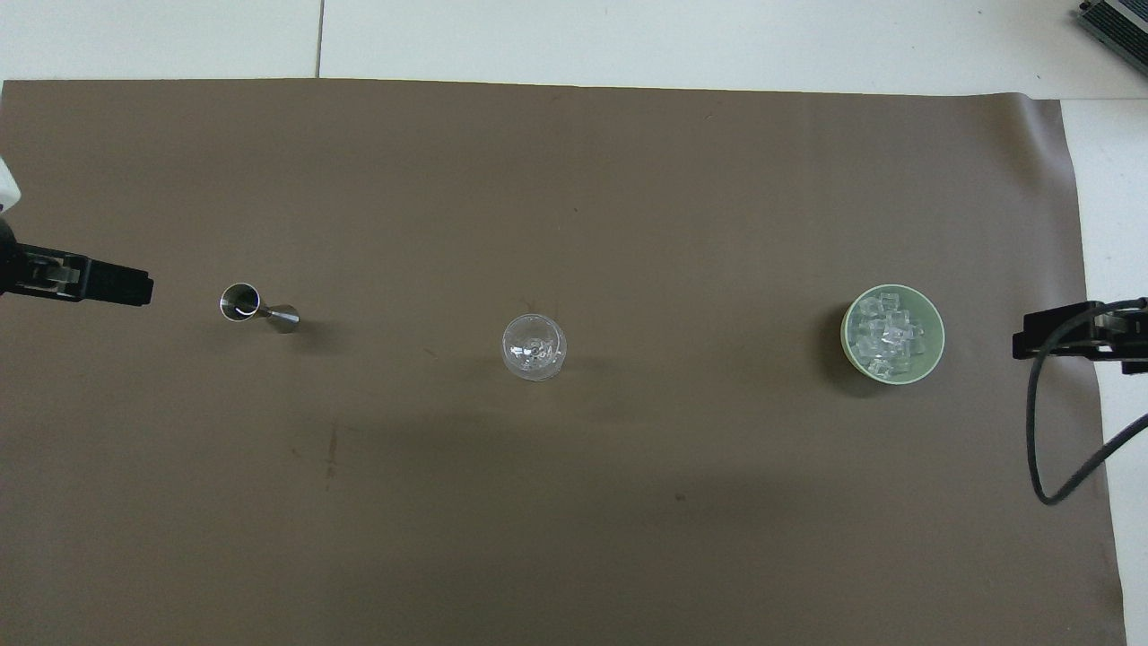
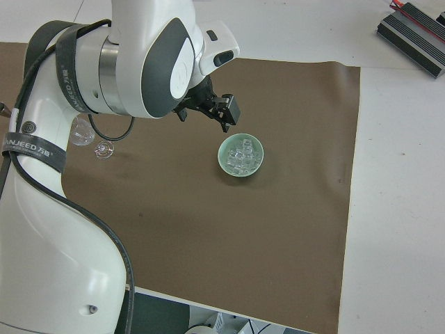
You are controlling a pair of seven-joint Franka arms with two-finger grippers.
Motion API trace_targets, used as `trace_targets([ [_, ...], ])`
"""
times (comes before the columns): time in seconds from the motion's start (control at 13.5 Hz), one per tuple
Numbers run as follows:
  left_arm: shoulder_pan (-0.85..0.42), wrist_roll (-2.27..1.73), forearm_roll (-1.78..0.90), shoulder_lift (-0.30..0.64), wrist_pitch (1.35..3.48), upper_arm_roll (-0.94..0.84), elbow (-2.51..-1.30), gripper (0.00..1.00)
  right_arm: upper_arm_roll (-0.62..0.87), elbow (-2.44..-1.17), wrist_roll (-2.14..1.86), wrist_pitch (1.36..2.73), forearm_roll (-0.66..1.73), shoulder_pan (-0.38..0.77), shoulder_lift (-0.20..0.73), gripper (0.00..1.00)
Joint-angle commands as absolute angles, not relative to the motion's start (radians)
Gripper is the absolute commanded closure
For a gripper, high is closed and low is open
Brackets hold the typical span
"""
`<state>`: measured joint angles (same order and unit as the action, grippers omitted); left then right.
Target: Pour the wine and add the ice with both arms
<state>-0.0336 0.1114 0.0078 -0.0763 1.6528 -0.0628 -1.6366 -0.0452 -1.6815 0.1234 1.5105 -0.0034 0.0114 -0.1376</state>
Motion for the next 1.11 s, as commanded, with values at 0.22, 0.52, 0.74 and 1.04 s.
trace_targets([
  [0.22,-0.021,0.118,0.012,-0.1,1.644,-0.061,-1.664,0.0,-0.044,-1.681,0.094,1.496,0.012,0.009,-0.147,0.0],
  [0.52,-0.023,0.118,0.012,-0.1,1.643,-0.061,-1.664,0.0,-0.044,-1.681,0.094,1.496,0.012,0.009,-0.147,0.0],
  [0.74,-0.021,0.118,0.012,-0.1,1.643,-0.061,-1.664,0.0,-0.044,-1.681,0.094,1.496,0.012,0.011,-0.147,0.0],
  [1.04,-0.021,0.118,0.012,-0.1,1.643,-0.061,-1.664,0.0,-0.044,-1.681,0.092,1.496,0.012,0.011,-0.147,0.0],
])
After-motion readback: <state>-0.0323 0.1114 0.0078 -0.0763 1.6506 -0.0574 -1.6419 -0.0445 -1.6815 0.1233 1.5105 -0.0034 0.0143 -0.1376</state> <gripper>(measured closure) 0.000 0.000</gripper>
